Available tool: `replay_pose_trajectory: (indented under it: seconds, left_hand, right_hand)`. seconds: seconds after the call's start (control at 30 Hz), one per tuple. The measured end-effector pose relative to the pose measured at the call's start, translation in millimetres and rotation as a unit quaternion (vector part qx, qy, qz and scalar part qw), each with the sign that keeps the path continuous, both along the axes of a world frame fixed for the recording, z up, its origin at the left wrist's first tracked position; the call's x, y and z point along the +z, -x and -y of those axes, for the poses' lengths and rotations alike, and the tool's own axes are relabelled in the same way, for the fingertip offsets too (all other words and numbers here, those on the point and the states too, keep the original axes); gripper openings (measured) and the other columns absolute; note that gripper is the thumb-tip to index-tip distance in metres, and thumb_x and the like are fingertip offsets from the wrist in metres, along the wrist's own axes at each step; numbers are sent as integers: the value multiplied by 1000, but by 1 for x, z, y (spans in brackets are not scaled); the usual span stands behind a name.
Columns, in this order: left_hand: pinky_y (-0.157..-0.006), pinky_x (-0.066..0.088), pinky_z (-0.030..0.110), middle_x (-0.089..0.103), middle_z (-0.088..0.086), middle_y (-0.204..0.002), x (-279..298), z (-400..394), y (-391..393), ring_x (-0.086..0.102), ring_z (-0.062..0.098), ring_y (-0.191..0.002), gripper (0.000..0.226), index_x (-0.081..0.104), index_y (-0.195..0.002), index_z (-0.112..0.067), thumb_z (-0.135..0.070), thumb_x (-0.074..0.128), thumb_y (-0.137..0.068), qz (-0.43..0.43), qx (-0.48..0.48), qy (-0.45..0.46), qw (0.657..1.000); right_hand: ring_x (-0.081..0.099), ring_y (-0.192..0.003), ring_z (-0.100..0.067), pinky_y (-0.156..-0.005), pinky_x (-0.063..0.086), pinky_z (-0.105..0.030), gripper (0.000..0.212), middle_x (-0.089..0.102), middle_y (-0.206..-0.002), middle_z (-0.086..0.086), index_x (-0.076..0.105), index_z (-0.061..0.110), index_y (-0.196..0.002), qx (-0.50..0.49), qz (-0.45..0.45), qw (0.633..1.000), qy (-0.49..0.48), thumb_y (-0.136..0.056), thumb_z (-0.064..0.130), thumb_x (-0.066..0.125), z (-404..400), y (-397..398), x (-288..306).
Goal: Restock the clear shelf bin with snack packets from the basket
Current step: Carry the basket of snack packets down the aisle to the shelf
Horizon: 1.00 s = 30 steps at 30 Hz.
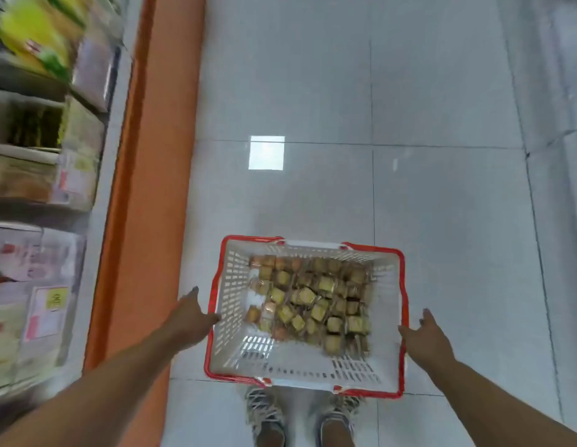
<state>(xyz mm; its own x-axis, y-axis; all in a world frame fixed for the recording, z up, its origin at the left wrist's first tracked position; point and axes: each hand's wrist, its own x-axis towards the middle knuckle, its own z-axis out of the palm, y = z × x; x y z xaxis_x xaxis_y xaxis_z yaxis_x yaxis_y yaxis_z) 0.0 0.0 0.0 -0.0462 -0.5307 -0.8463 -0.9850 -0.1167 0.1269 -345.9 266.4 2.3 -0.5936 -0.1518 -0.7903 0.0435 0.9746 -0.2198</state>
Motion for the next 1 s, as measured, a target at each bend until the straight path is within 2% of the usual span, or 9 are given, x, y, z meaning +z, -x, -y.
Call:
replay_pose_trajectory:
  seconds: [0.1,0.17,0.27,0.43,0.53,0.67,0.83,0.93,1.0]
  left_hand:
    - [-114,38,43,36,18,-162,-54,-13,-15,40,36,-145,93,13,-162,-11,-30,73,-94,-5,51,-28,998]
    - [-89,51,37,60,11,-138,-76,-20,-20,61,32,-118,71,35,-152,-12,-28,73,-94,-16,57,-31,998]
    - [-62,43,26,67,5,-112,-85,-26,-19,62,18,-82,32,53,-125,-15,-24,67,-97,-23,49,36,998]
    - [-65,44,30,65,8,-104,-46,-16,6,60,19,-80,13,55,-111,-14,-13,59,-98,-40,25,85,995]
    - [-65,41,29,68,12,-107,14,3,25,57,18,-76,12,56,-108,-14,-12,60,-96,-39,34,98,994]
    - [-80,44,31,68,22,-124,148,41,65,65,37,-104,34,61,-127,-5,-9,63,-93,-46,59,76,994]
    - [-94,50,38,61,25,-135,312,82,115,61,42,-117,53,50,-143,-3,-2,57,-91,-84,101,96,987]
    - [-80,53,38,67,20,-123,377,123,146,64,37,-97,45,57,-135,-5,-2,54,-90,-125,121,113,978]
    - [-71,54,38,70,20,-112,406,155,168,67,36,-88,39,60,-129,-6,-5,55,-90,-141,118,106,977]
  right_hand:
    - [57,-122,-41,-98,46,-44,54,56,-141,-21,33,8,-151,-1,-46,999,11,-102,20,53,-12,-12,-53]
    - [63,-107,-42,-83,48,-41,36,65,-122,-21,44,8,-136,-12,-71,997,4,-103,20,52,-16,-15,-73]
    - [64,-99,-40,-83,51,-42,24,67,-112,-18,52,7,-123,-10,-66,998,-15,-102,19,52,-18,-9,-83]
    - [61,-94,-34,-84,49,-40,27,68,-116,-18,61,4,-124,-20,-41,999,-25,-101,16,55,1,26,-55]
    - [64,-98,-37,-87,52,-42,27,68,-110,-17,63,3,-124,-46,-32,998,-14,-101,17,55,20,50,4]
    - [67,-98,-40,-91,55,-50,24,70,-109,-21,66,-3,-115,-138,-14,989,42,-97,9,56,64,84,143]
    - [55,-66,-26,-65,46,-32,10,56,-79,-12,58,1,-91,-237,-15,970,52,-93,-4,50,123,127,311]
    - [66,-94,-35,-76,49,-37,23,63,-99,-21,62,-9,-111,-263,-15,962,70,-90,-4,53,172,169,374]
    - [65,-100,-36,-77,47,-38,30,63,-105,-23,58,-14,-120,-251,-16,965,78,-92,-4,55,206,197,409]
